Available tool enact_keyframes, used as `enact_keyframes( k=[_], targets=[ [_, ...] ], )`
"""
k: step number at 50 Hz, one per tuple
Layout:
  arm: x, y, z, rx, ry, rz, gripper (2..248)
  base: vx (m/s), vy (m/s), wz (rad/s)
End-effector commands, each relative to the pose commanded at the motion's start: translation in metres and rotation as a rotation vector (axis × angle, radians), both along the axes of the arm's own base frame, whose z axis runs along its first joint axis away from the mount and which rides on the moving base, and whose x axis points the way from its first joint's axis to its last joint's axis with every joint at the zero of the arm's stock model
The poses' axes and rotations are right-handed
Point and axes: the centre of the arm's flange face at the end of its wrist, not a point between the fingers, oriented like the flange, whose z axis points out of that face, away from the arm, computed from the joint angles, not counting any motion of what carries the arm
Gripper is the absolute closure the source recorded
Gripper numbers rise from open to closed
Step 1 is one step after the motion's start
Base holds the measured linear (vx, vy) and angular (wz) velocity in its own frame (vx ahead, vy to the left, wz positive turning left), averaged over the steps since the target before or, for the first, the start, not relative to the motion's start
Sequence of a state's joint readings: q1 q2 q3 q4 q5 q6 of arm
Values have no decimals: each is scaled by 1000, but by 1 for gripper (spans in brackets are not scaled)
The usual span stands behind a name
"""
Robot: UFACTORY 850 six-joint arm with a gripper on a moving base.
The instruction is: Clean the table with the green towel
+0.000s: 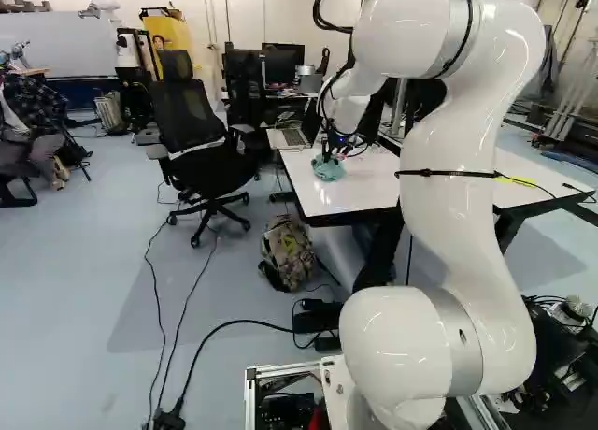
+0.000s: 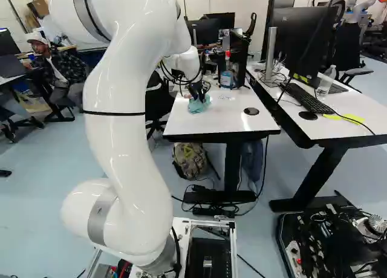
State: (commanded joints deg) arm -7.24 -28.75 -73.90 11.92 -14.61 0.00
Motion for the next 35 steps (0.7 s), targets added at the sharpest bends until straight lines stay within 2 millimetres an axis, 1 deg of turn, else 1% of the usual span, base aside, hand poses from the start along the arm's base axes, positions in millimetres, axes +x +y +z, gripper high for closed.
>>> enact_keyframes(
  k=[26, 35],
  targets=[
    [0, 0, 0, 0, 0, 0, 204, 0, 0, 0],
    [9, 4, -1, -1, -7, 8, 204, 0, 0, 0]
  ],
)
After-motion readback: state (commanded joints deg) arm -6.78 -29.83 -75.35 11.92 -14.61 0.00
